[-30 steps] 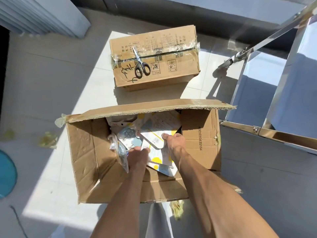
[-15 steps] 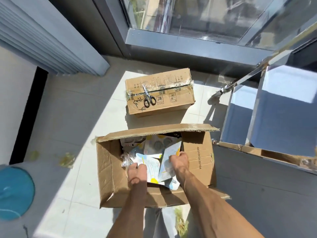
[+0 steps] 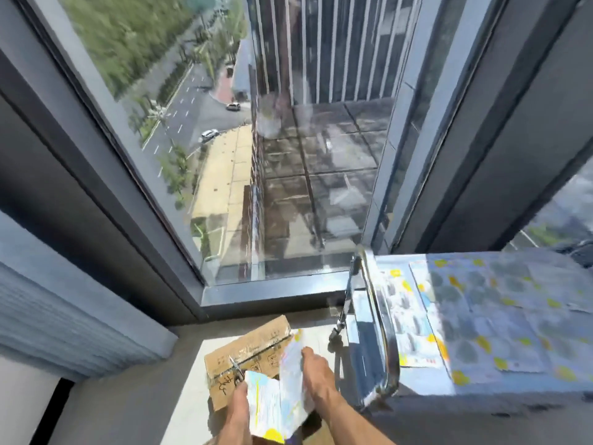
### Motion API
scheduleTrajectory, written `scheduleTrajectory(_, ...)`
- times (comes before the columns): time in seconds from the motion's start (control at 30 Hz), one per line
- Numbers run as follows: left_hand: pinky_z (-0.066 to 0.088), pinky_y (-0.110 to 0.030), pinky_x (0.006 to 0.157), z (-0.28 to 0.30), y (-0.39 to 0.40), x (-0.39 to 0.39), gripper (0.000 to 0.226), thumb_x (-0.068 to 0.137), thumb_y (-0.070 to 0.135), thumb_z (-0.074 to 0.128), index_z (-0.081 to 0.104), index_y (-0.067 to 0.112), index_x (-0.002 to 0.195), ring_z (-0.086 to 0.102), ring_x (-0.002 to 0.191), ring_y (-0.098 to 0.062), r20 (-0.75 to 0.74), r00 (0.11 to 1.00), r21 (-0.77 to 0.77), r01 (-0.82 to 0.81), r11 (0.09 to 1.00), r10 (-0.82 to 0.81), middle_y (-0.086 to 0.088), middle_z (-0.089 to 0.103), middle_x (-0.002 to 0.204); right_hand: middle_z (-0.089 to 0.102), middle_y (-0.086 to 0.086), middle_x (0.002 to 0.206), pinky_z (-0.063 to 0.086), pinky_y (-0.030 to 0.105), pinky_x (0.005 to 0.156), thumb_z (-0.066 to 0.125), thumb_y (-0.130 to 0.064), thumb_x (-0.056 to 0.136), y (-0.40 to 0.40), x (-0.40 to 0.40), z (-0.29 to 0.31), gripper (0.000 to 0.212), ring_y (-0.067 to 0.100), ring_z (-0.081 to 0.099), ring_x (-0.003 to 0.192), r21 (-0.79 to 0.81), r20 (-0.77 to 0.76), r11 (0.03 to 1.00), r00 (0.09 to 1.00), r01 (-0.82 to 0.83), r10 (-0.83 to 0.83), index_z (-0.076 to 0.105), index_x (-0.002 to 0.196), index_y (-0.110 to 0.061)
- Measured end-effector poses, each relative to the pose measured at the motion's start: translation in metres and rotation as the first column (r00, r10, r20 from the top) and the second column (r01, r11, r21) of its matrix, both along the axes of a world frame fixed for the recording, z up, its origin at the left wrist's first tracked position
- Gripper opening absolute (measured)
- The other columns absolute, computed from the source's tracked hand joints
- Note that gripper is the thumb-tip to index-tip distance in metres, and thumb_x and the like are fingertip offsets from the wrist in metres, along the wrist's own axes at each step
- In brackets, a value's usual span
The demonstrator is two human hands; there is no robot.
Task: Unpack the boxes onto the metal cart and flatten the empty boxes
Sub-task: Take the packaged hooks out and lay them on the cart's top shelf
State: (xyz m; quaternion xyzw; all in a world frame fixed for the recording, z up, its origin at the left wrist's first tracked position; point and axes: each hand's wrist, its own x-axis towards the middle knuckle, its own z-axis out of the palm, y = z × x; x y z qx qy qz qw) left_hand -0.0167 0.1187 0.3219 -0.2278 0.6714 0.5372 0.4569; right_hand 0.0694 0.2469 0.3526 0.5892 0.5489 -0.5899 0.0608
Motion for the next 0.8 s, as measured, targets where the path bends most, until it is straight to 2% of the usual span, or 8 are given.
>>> scheduleTrajectory(0.1, 0.046, -0.036, 0.062, 0.077, 0.044, 0.005, 0.04, 0.1, 0.016, 0.038, 0.062, -0.014, 0.088, 0.063, 0.062, -0.034, -0.055, 0.998, 0.172, 0.035, 0.984, -0.025, -0.023, 0.066, 0.07, 0.063, 0.012, 0.121, 0.04, 0.027, 0.089, 0.033, -0.032, 0.101, 0.044, 0.021, 0.069, 0.041, 0.026, 0.058, 0.11, 0.051, -0.125, 0.991, 0.985, 0.124, -0.117, 0.064, 0.115, -0.01)
scheduleTrajectory(0.23, 0.05, -0.051, 0.086, 0.162, 0.118, 0.038, 0.038, 0.096, 0.024, 0.047, 0.06, -0.01, 0.108, 0.062, 0.094, -0.043, -0.012, 0.997, 0.319, 0.081, 0.944, -0.081, -0.03, 0.065, 0.101, 0.065, 0.011, 0.091, 0.046, 0.032, 0.076, 0.049, -0.026, 0.093, 0.105, 0.06, 0.145, 0.024, 0.024, 0.06, 0.084, -0.01, -0.358, 0.943, 0.88, 0.332, -0.313, 0.065, 0.087, -0.009)
scheduleTrajectory(0.37, 0.049, -0.025, 0.043, 0.211, 0.187, 0.105, 0.039, 0.089, 0.032, 0.06, 0.066, -0.001, 0.108, 0.061, 0.062, -0.028, -0.144, 0.961, 0.238, 0.265, 0.935, -0.236, -0.025, 0.067, 0.096, 0.063, 0.009, 0.08, 0.043, 0.033, 0.071, 0.062, -0.04, 0.086, 0.162, 0.118, 0.189, 0.031, 0.027, 0.059, 0.079, 0.096, -0.367, 0.955, 0.902, 0.281, -0.228, 0.062, 0.072, -0.012)
scheduleTrajectory(0.5, 0.037, -0.017, 0.04, 0.23, 0.259, 0.189, 0.03, 0.091, 0.033, 0.062, 0.062, 0.007, 0.106, 0.046, 0.044, -0.016, -0.147, 0.957, 0.297, 0.285, 0.911, -0.252, -0.014, 0.059, 0.075, 0.05, 0.003, 0.056, 0.033, 0.03, 0.056, 0.075, -0.043, 0.079, 0.214, 0.184, 0.211, 0.045, 0.019, 0.046, 0.059, 0.21, -0.308, 0.948, 0.936, 0.239, -0.168, 0.054, 0.053, -0.012)
scheduleTrajectory(0.57, 0.038, -0.019, 0.042, 0.234, 0.298, 0.232, 0.022, 0.093, 0.029, 0.058, 0.062, 0.009, 0.099, 0.046, 0.045, -0.017, -0.135, 0.963, 0.299, 0.266, 0.917, -0.235, -0.012, 0.059, 0.073, 0.069, 0.011, 0.077, 0.047, 0.034, 0.068, 0.072, -0.045, 0.079, 0.241, 0.216, 0.219, 0.04, 0.025, 0.065, 0.078, 0.257, -0.232, 0.949, 0.965, 0.184, -0.124, 0.07, 0.076, -0.005)
scheduleTrajectory(0.67, 0.048, -0.026, 0.052, 0.24, 0.347, 0.282, 0.014, 0.092, 0.02, 0.055, 0.064, 0.01, 0.094, 0.056, 0.059, -0.024, -0.153, 0.956, 0.275, 0.283, 0.919, -0.248, -0.013, 0.064, 0.079, 0.068, 0.016, 0.113, 0.049, 0.029, 0.082, 0.058, -0.038, 0.087, 0.288, 0.263, 0.224, 0.044, 0.025, 0.064, 0.106, 0.265, -0.158, 0.936, 0.968, 0.233, -0.196, 0.067, 0.109, 0.0)
scheduleTrajectory(0.73, 0.048, -0.026, 0.053, 0.241, 0.38, 0.304, 0.011, 0.091, 0.014, 0.056, 0.064, 0.009, 0.096, 0.056, 0.059, -0.024, -0.224, 0.934, 0.277, 0.336, 0.9, -0.28, -0.013, 0.066, 0.078, 0.067, 0.014, 0.115, 0.047, 0.023, 0.07, 0.051, -0.02, 0.091, 0.326, 0.291, 0.228, 0.033, 0.022, 0.062, 0.104, 0.223, -0.217, 0.931, 0.945, 0.29, -0.243, 0.067, 0.113, -0.001)
scheduleTrajectory(0.8, 0.046, -0.024, 0.049, 0.238, 0.404, 0.32, 0.012, 0.09, 0.007, 0.058, 0.064, 0.009, 0.101, 0.053, 0.054, -0.021, -0.308, 0.893, 0.242, 0.406, 0.881, -0.327, -0.012, 0.065, 0.072, 0.069, 0.012, 0.105, 0.051, 0.027, 0.074, 0.052, -0.009, 0.09, 0.353, 0.319, 0.226, 0.028, 0.024, 0.063, 0.101, 0.195, -0.252, 0.915, 0.919, 0.354, -0.302, 0.071, 0.109, -0.001)
